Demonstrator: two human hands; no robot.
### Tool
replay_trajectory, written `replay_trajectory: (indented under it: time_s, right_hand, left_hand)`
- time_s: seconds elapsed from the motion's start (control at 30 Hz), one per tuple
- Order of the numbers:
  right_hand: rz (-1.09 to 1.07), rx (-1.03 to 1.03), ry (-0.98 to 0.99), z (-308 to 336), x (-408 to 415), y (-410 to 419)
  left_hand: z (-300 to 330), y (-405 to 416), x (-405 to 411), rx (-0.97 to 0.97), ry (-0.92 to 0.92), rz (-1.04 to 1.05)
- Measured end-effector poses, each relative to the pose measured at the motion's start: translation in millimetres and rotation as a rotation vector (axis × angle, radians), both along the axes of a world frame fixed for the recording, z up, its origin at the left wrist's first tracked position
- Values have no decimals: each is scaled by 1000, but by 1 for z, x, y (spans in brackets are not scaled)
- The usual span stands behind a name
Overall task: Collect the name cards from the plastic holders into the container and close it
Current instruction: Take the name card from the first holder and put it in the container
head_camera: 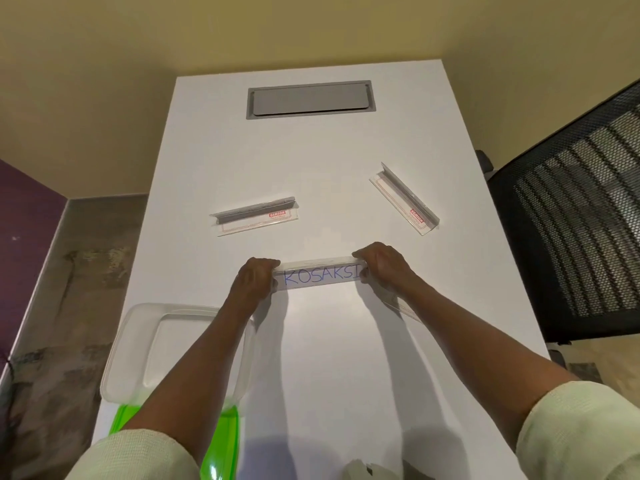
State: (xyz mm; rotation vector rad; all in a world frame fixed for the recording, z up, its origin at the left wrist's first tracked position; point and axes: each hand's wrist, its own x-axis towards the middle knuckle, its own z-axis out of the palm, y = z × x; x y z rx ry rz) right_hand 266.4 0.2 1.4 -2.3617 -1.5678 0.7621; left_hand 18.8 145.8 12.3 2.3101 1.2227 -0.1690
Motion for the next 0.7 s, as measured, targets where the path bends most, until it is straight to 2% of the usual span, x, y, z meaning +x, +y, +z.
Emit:
replay_trajectory:
  time_s: [0.23,0.43,0.6,0.7]
  right_hand:
    - [-18,34,35,-7,-2,0]
    - [-31,51,49,-15,2,1]
    - [140,95,-136,-23,8,-1]
    - [141,137,-162,-22,7,0]
  left_hand:
    - [-5,0,1,-31,-32,-22]
    - [-14,3,2,-131,-39,110]
    - [-16,4,5,-136,-49,127]
    - [-13,5,6,-160,-82,175]
